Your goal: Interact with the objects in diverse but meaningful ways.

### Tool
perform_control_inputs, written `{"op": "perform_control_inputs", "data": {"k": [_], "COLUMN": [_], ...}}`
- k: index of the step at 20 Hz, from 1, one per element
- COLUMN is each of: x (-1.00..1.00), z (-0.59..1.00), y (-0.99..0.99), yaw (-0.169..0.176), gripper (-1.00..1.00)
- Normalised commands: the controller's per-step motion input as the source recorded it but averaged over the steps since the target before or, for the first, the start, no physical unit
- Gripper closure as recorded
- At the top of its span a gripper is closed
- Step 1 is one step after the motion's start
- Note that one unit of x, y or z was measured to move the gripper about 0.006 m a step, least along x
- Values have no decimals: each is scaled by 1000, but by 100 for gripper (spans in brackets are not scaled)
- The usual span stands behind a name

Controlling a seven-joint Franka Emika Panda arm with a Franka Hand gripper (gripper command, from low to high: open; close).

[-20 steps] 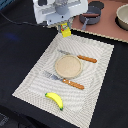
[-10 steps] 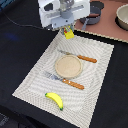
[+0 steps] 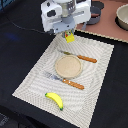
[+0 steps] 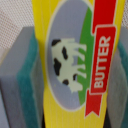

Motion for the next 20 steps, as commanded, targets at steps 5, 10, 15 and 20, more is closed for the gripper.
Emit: {"op": "perform_control_inputs", "data": {"k": [5, 10, 15, 20], "x": [117, 34, 93, 123], "z": [-281, -261, -183, -124], "y": [295, 356, 383, 369], "yaw": [0, 0, 0, 0], "gripper": [100, 100, 100, -100]}}
